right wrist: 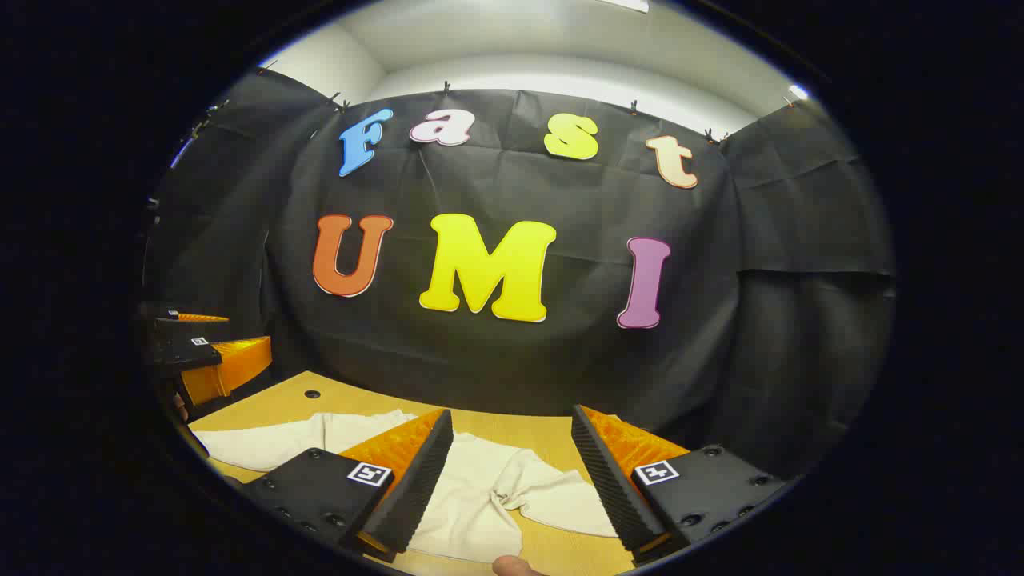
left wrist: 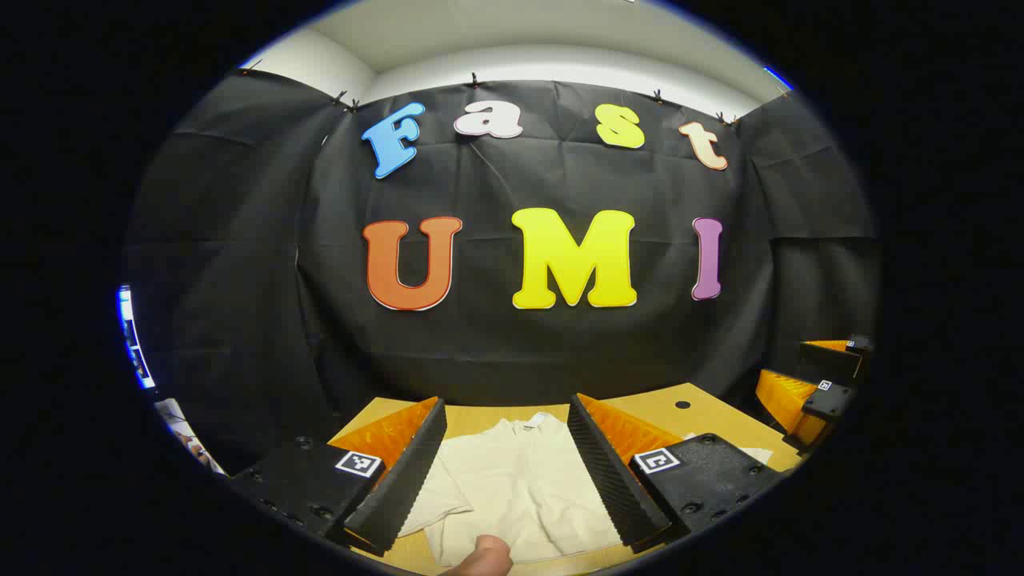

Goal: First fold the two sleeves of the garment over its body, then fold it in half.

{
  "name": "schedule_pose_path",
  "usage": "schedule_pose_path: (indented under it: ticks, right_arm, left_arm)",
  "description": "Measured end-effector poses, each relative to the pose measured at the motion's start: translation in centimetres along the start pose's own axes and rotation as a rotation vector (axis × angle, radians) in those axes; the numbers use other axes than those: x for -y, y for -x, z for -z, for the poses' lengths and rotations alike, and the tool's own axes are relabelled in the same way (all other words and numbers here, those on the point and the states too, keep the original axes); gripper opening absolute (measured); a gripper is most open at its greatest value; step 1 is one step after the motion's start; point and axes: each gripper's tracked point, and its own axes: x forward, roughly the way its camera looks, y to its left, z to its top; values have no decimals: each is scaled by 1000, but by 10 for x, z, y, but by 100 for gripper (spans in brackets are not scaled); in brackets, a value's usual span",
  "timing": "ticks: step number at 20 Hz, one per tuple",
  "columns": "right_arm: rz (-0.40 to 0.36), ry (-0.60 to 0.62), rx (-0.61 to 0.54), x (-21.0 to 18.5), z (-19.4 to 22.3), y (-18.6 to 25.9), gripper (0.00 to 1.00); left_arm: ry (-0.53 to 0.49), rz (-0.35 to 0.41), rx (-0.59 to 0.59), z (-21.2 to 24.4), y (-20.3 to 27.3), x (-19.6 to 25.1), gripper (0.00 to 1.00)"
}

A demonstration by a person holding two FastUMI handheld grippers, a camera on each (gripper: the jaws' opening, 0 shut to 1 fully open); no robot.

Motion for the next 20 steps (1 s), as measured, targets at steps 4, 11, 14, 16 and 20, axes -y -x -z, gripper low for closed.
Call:
schedule_pose_path:
  ticks: [4, 11, 14, 16, 20]
  right_arm:
    - [14, 2, -1, 15, 3, -5, 94]
    - [27, -23, -20, 37, 11, -12, 94]
    - [28, -7, -34, 45, 20, -15, 94]
    - [18, -47, -40, 50, 29, -19, 94]
    - [106, -64, -124, 95, 78, -36, 94]
  left_arm:
    - [-3, 16, 16, -5, -3, 10, 99]
    - [-8, 7, 8, -3, -10, 23, 99]
    - [-15, 11, 0, 0, -12, 30, 99]
    - [-20, 12, -4, 2, -13, 34, 99]
    - [-22, 20, -11, 6, -12, 43, 100]
